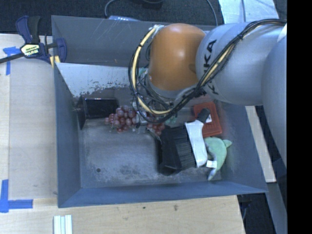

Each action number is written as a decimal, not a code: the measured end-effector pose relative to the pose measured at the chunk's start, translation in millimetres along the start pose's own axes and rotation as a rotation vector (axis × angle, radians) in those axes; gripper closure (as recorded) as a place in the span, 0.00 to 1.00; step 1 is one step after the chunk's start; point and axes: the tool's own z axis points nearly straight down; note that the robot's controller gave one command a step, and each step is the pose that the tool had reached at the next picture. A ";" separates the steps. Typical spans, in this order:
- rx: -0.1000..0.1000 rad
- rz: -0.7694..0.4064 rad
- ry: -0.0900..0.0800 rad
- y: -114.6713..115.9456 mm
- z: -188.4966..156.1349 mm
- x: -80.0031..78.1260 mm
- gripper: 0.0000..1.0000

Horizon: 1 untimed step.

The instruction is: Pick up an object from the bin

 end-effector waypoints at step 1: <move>0.001 -0.031 0.012 -9.7 -53.8 6.6 1.00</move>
Offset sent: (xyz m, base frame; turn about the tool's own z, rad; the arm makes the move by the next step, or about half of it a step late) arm -0.0007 -0.0075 0.1629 -0.0056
